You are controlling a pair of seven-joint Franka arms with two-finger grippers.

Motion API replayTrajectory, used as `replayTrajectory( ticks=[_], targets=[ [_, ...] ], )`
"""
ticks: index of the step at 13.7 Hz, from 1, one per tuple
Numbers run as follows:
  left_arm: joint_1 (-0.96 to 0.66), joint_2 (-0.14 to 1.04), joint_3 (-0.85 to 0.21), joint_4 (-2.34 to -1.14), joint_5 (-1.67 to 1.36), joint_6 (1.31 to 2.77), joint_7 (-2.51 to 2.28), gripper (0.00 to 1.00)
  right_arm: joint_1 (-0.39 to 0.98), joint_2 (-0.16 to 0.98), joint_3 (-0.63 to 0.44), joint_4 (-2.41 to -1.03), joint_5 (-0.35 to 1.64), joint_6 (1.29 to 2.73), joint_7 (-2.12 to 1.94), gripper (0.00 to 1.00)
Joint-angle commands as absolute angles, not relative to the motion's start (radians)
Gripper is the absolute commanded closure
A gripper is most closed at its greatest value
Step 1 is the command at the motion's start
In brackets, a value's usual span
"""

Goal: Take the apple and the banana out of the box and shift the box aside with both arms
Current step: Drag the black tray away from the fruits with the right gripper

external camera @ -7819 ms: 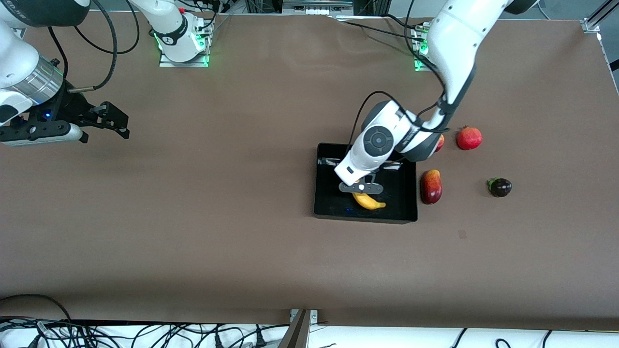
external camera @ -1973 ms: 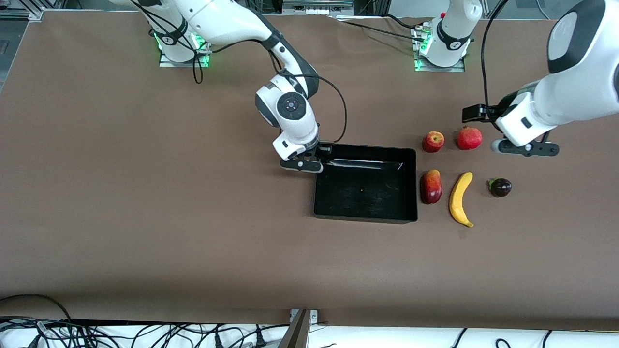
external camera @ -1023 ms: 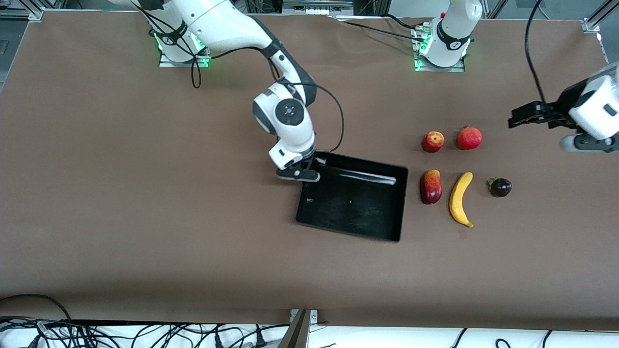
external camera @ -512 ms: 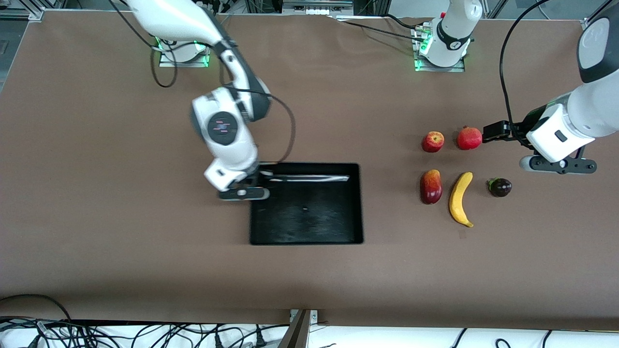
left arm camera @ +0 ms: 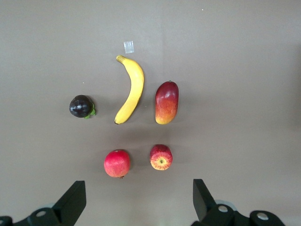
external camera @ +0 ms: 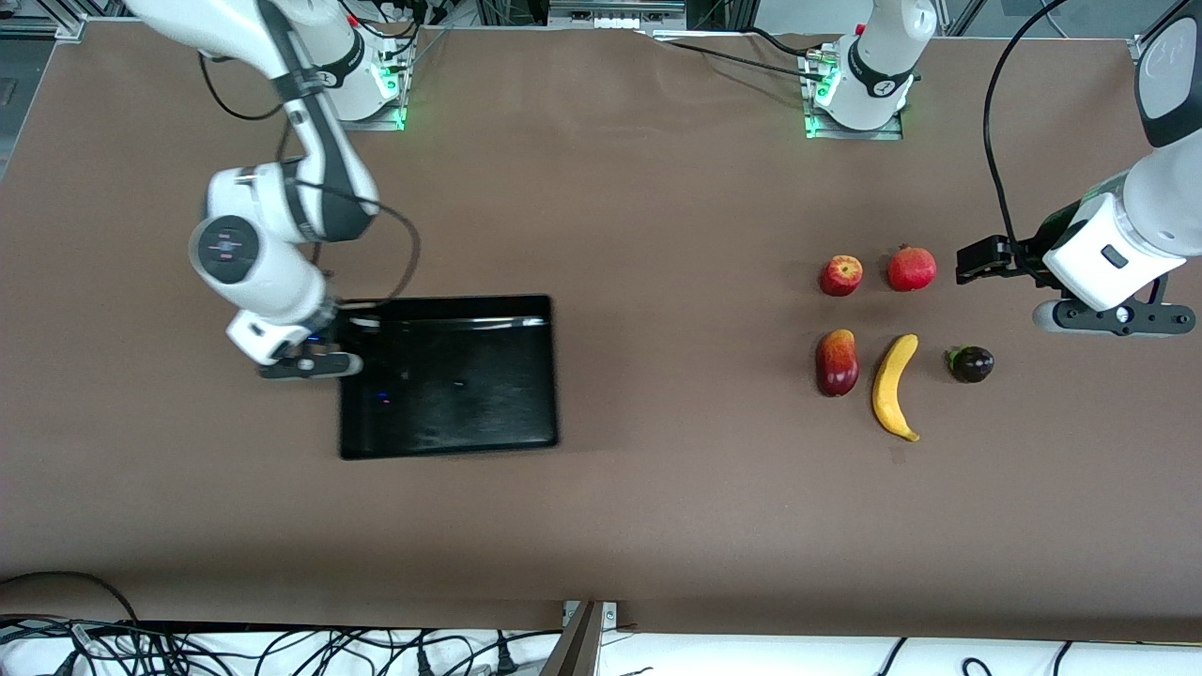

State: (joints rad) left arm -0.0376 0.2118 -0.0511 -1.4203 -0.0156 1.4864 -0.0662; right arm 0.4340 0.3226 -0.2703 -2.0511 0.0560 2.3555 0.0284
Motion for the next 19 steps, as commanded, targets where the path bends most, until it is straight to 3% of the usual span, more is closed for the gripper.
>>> replayTrajectory(
  ticks=[1, 14, 15, 16, 17, 19],
  targets=[
    [-0.054, 0.198, -0.074, -1.413, 0.011, 1.485, -0.058, 0.0, 0.404, 0.255, -0.313, -2.232, 0.129, 2.511, -0.104, 1.0],
    [-0.054, 0.173, -0.095, -1.414, 0.071, 1.488, -0.058, 0.0, 0.354, 0.288, -0.319, -2.278, 0.192, 2.531, -0.265, 1.0],
    [-0.052, 0.173, -0.095, -1.414, 0.066, 1.488, -0.058, 0.0, 0.354, 0.288, -0.319, -2.27, 0.193, 2.531, -0.262, 0.83],
    [-0.054, 0.173, -0.095, -1.414, 0.067, 1.488, -0.058, 0.0, 0.354, 0.288, -0.319, -2.258, 0.193, 2.528, -0.256, 0.51],
    [-0.054, 0.173, -0.097, -1.414, 0.066, 1.488, -0.058, 0.0, 0.354, 0.288, -0.319, -2.24, 0.193, 2.525, -0.255, 0.01],
    [-0.054, 0.173, -0.097, -1.414, 0.066, 1.486, -0.058, 0.0, 0.357, 0.278, -0.316, -2.162, 0.193, 2.464, -0.249, 0.0]
  ],
)
